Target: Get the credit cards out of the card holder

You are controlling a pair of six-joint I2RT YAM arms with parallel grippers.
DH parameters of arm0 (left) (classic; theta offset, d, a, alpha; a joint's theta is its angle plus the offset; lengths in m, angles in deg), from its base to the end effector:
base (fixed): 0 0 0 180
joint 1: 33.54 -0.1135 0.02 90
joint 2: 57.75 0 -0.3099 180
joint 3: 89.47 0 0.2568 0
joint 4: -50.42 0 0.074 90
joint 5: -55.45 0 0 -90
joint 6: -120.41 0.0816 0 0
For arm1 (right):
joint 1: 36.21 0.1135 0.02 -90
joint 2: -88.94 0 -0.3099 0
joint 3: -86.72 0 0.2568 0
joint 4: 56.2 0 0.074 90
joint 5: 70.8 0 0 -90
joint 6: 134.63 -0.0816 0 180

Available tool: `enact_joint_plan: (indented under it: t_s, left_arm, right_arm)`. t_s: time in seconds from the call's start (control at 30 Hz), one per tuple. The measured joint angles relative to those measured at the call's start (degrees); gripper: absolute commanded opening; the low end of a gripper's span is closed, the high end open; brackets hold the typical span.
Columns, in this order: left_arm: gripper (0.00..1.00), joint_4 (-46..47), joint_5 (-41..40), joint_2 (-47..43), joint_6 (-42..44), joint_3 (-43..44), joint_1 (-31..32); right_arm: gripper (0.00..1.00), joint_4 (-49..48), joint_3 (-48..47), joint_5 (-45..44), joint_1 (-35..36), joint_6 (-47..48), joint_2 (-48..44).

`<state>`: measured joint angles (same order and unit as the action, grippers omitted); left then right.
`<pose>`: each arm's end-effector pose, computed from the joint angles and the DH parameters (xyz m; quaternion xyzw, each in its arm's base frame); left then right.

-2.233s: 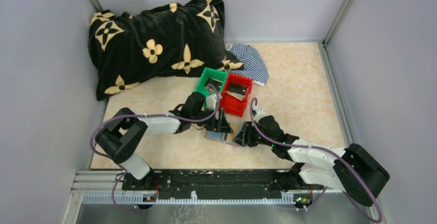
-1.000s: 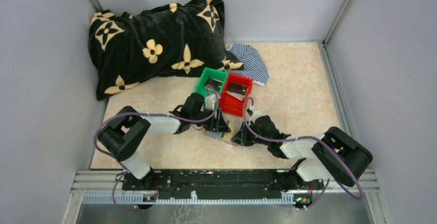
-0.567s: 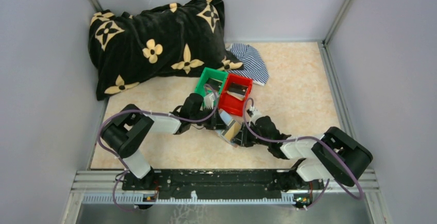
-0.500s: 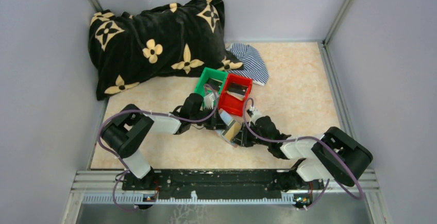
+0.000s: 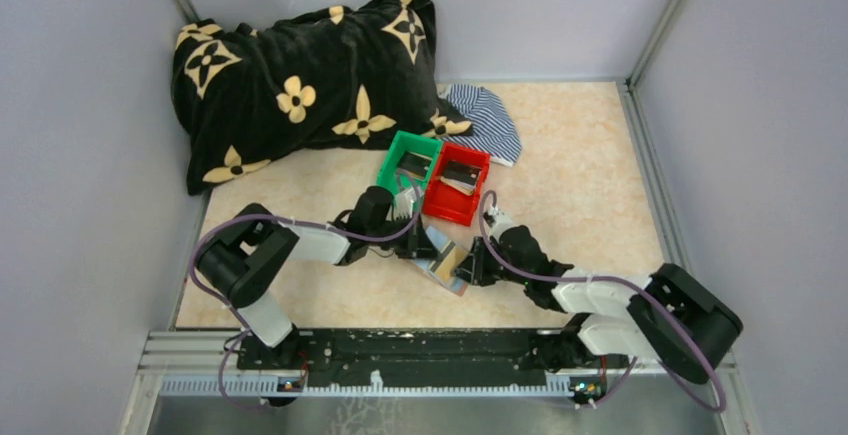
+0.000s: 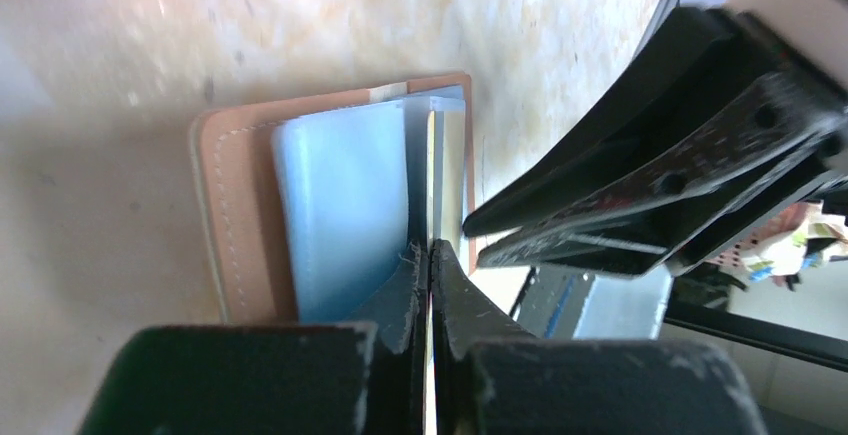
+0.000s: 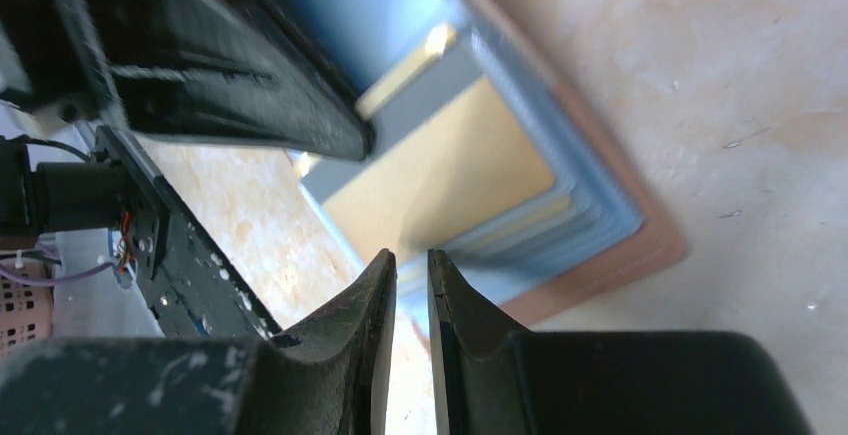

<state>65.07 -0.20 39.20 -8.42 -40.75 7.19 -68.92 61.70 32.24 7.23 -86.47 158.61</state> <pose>0.2324 -0.2609 0.1514 0.1535 0.8395 -0.4889 0.1806 0.1509 0.1683 0.1424 -0.0672 0.8678 0.3997 0.2875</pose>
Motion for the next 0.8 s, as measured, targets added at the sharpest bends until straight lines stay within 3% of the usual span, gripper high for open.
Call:
enact_joint_plan:
  t_s: [0.3,0.57,0.8]
  left_arm:
    - [0.0,5.77,2.12,0.0,-7.54,-6.1,0.07]
    - [0.0,10.45,1.27,0.72,-11.28,-8.48,0.37]
    - [0.0,15.41,1.62,4.07,-13.53,-8.79,0.44]
  right_arm:
    - [0.19,8.61,-2.58,-3.21,0.0,2.38,-8.66]
    - [0.18,7.56,-2.86,-3.21,0.0,2.67,-2.12]
    - [0.17,6.47,-2.91,-1.55,1.07,2.54,-2.51]
